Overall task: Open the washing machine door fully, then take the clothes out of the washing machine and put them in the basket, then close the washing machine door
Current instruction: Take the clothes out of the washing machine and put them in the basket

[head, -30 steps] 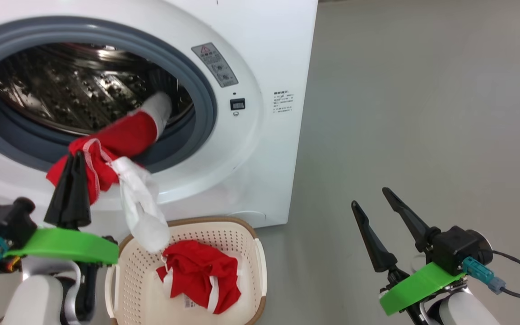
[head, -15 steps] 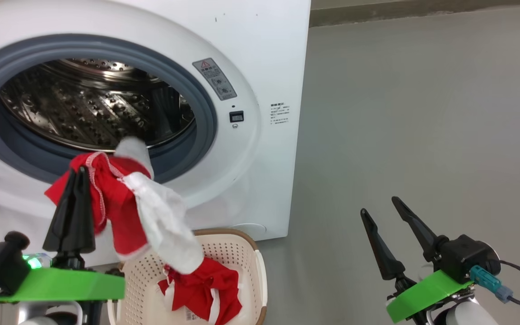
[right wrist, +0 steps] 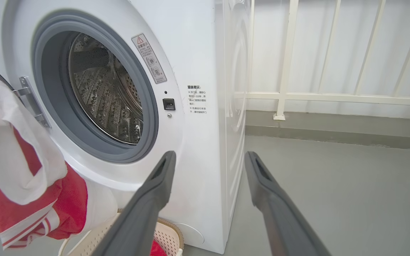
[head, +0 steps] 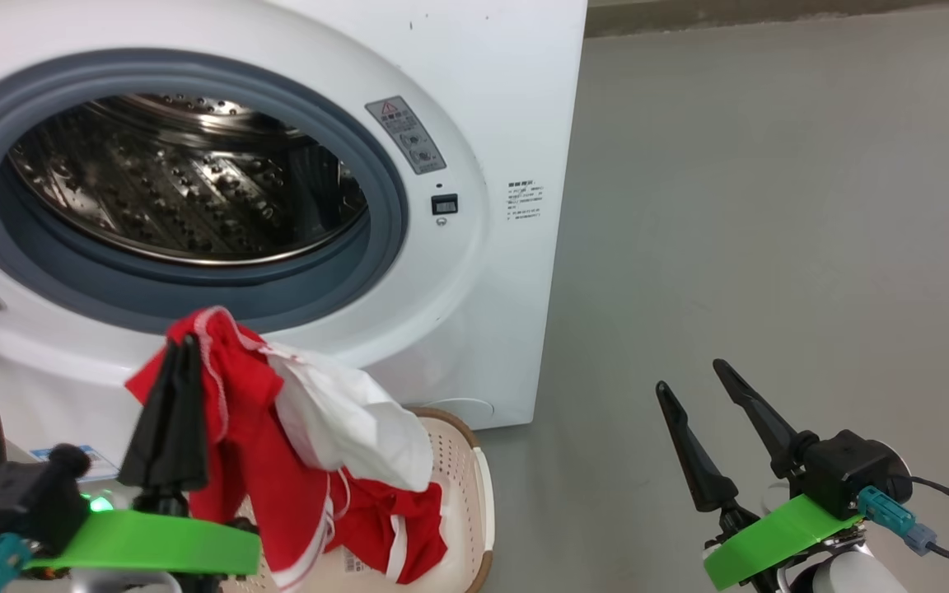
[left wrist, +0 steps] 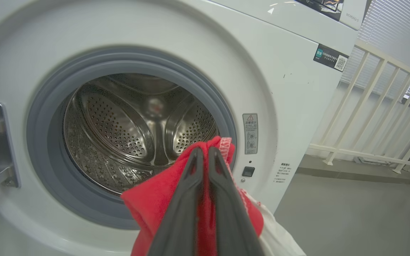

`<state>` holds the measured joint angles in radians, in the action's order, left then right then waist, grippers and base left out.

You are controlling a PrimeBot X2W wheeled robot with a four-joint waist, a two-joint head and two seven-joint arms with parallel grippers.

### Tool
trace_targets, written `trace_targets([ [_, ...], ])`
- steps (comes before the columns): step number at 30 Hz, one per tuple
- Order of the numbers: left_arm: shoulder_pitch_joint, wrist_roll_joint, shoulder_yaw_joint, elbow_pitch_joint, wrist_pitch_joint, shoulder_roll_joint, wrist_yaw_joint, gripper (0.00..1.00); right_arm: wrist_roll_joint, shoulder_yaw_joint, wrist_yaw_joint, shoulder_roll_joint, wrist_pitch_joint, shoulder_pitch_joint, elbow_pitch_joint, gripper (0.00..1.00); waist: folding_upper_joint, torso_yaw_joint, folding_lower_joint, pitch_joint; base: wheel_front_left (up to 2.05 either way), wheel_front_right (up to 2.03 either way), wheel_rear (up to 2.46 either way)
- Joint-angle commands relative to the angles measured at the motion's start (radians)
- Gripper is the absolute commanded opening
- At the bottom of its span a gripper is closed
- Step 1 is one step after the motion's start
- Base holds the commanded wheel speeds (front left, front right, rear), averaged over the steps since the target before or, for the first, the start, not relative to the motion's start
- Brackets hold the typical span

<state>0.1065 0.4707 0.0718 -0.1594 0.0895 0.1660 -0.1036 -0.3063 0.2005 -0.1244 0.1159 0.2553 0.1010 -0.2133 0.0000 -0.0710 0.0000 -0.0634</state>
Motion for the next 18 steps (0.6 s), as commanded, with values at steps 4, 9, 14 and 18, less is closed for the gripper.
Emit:
trace_targets([
  [4, 0.048, 0.026, -0.013, 0.085, 0.008, -0.008, 0.024, 0.0, 0.011, 0.02, -0.006, 0.001, 0.006, 0.025, 0.028, 1.0, 0.0, 0.0, 0.0, -0.035, 0.0, 0.0, 0.0],
  [9, 0.115, 0.048, 0.009, 0.261, 0.017, -0.028, 0.054, 0.0, 0.01, 0.027, -0.006, 0.001, 0.006, 0.045, 0.026, 1.0, 0.0, -0.008, 0.0, -0.079, 0.0, 0.0, 0.0],
  [14, 0.196, 0.038, 0.042, 0.459, -0.003, -0.025, 0.074, 0.0, 0.009, 0.031, -0.006, -0.001, 0.006, 0.07, 0.027, 1.0, 0.0, -0.025, 0.0, -0.129, 0.0, 0.0, 0.0],
  [18, 0.275, 0.051, 0.052, 0.601, -0.019, -0.035, 0.089, 0.0, 0.011, 0.027, -0.006, -0.002, 0.006, 0.087, 0.032, 1.0, 0.0, -0.032, 0.0, -0.175, 0.0, 0.0, 0.0],
])
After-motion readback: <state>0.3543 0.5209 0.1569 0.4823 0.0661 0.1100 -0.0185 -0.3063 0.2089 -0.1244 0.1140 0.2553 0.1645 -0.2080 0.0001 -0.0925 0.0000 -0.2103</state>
